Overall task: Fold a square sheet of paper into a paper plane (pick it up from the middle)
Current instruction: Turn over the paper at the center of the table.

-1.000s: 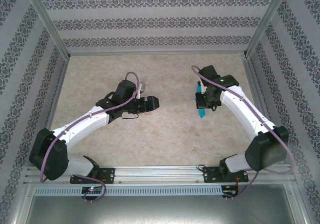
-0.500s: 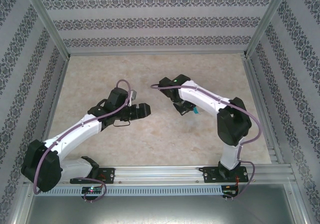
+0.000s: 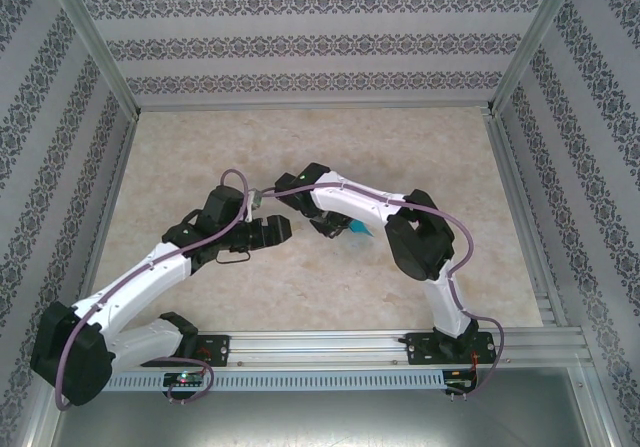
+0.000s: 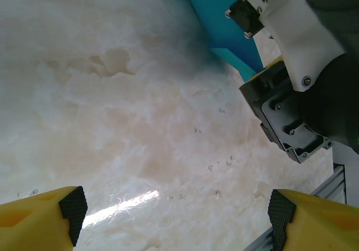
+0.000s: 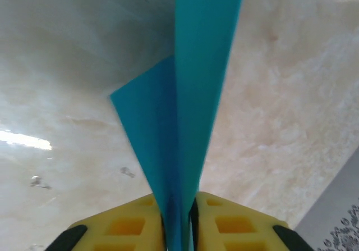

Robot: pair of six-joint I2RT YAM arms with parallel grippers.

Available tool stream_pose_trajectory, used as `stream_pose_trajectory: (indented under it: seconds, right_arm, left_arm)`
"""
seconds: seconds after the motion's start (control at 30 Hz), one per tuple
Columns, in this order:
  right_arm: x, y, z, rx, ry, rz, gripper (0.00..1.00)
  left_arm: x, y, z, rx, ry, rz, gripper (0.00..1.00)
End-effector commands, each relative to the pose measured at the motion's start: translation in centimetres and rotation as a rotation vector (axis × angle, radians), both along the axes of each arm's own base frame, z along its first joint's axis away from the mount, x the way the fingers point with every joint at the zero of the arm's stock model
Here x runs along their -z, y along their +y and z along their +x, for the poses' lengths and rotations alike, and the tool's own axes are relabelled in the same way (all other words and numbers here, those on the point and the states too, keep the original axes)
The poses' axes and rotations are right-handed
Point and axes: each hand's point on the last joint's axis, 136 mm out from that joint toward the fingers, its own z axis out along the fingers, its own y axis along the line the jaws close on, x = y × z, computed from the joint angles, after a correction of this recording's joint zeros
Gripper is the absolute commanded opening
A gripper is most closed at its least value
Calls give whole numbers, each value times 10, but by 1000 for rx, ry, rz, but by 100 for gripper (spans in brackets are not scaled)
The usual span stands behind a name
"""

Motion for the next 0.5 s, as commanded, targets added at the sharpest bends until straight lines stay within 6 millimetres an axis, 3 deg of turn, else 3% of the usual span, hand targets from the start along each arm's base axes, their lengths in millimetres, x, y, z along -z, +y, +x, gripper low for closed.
stream_pose_trajectory:
  seconds: [0.0, 0.23, 0.47]
  right_arm:
    - [0, 18, -2, 16, 16, 84, 26]
    - [4, 45, -15, 41, 78, 311, 38]
    - [-11, 69, -26, 103, 147, 663, 48]
  left_arm:
    - [9, 9, -8, -14, 31, 17, 87]
    - [10, 10, -9, -17, 34, 4, 86]
    - [11, 2, -2, 4, 46, -10, 86]
